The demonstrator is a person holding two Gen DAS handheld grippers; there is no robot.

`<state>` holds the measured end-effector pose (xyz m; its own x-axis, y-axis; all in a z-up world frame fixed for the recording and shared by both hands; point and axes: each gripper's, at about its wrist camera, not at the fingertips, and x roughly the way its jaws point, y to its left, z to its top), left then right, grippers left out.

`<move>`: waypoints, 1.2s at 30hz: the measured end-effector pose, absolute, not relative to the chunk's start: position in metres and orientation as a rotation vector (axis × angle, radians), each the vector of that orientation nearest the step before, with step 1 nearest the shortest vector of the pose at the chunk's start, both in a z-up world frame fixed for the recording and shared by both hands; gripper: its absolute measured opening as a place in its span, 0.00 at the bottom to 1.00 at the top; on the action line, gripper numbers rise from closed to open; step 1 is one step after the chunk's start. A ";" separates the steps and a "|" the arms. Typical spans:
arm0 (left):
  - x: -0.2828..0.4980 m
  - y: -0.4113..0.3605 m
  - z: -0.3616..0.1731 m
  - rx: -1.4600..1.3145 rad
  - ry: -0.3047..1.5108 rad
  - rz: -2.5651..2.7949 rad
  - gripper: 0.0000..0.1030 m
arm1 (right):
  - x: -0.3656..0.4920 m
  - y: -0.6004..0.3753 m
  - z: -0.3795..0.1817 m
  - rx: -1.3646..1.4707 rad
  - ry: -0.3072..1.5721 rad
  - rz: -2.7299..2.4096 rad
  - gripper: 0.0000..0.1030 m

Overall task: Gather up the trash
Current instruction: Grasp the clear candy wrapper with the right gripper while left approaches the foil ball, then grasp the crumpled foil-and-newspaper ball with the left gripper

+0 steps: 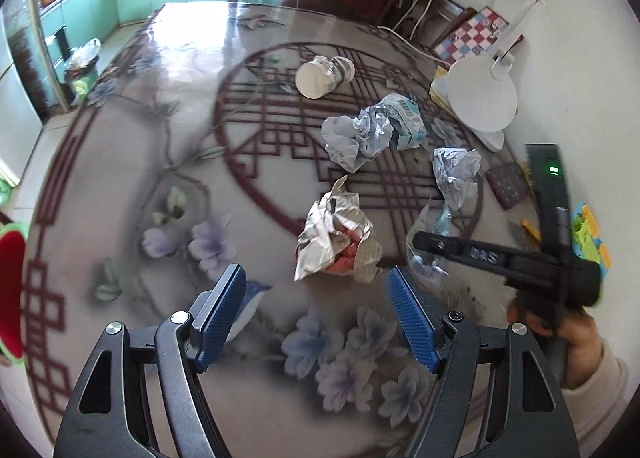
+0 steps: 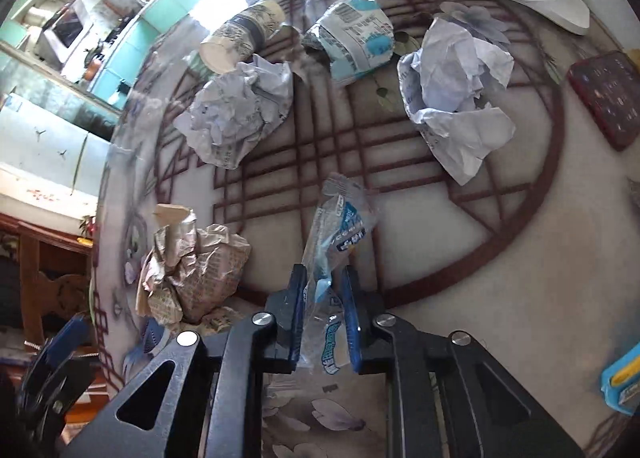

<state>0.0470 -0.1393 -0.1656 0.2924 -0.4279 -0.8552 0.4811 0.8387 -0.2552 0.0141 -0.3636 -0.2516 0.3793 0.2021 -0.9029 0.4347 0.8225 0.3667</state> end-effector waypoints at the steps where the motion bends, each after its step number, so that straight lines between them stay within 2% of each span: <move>1: 0.050 -0.146 -0.168 0.064 1.123 -0.607 0.71 | 0.011 -0.366 -0.247 0.617 1.181 -0.154 0.11; 15: 0.071 -0.194 -0.207 0.125 1.226 -0.614 0.71 | -0.031 -0.397 -0.193 0.617 1.076 -0.168 0.11; 16: 0.071 -0.195 -0.208 0.127 1.227 -0.617 0.67 | -0.030 -0.396 -0.190 0.615 1.071 -0.168 0.11; 17: 0.071 -0.194 -0.208 0.131 1.226 -0.616 0.55 | -0.030 -0.396 -0.186 0.603 1.066 -0.168 0.11; 20: 0.072 -0.194 -0.207 0.126 1.219 -0.639 0.47 | -0.025 -0.385 -0.176 0.551 1.051 -0.168 0.11; 36: 0.051 -0.133 -0.148 0.016 1.078 -0.582 0.45 | -0.003 -0.327 -0.139 0.405 1.018 -0.085 0.11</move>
